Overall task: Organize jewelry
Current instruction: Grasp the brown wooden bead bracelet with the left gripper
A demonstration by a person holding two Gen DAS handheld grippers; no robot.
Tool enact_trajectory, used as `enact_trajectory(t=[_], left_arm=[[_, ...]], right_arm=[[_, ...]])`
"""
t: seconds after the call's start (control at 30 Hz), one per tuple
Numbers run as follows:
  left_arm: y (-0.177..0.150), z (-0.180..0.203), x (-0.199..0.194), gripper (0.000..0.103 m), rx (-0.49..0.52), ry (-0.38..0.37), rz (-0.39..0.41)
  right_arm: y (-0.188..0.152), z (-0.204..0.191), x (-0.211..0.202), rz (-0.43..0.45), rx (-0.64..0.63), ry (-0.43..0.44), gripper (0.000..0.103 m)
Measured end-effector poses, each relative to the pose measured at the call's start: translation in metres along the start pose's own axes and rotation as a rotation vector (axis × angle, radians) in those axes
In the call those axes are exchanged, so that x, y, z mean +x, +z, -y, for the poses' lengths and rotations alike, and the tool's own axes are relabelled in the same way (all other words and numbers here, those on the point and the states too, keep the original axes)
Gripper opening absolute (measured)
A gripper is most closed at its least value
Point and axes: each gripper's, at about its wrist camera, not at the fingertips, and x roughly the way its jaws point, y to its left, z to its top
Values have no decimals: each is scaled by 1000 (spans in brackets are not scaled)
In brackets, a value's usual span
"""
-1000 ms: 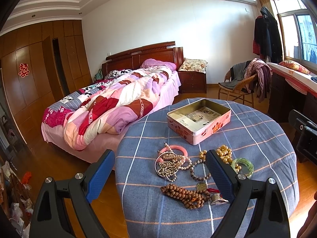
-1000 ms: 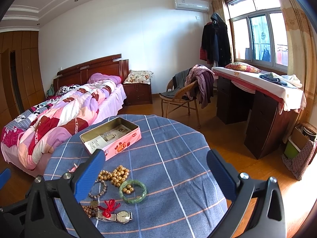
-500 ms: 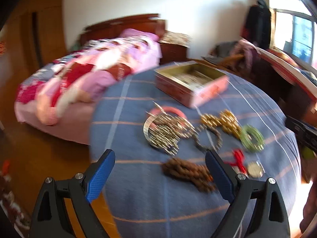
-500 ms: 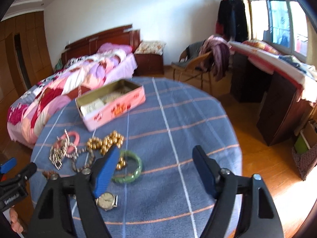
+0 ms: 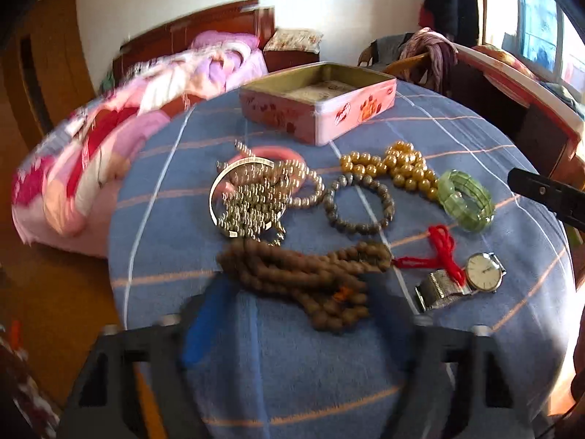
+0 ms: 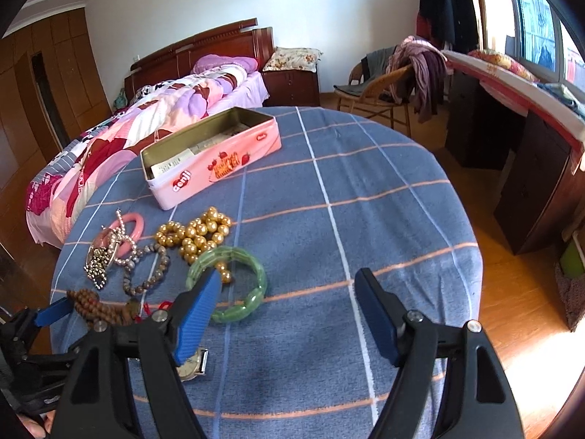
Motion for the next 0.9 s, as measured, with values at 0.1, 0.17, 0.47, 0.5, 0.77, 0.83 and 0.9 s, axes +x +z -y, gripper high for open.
enact_trajectory(t=[0.1,0.17,0.47,0.5,0.77,0.83,0.9], left_arm=[[1,-5,0,27,-50,-125,-28],[0,-4,3,26,-22,-93,-17],[0,-20,-29,25,-16,-155,87],[1,-23,-34,25,-18,-157,103],[12,-43,-47,25,-69,-152,152],[12,-45,-48,25,-71,-152,160],[12,-45,-47,25,-68,-146,165]], right_arm=[[1,2,4,-15,6,19,78],[0,3,6,-26,8,44,78],[3,-2,14,-61,-4,109,71],[4,-4,15,-63,-9,118,71],[4,-40,46,-162,-121,157,80],[1,-44,53,-184,-146,130,81],[-1,-48,55,-175,-186,72,81]])
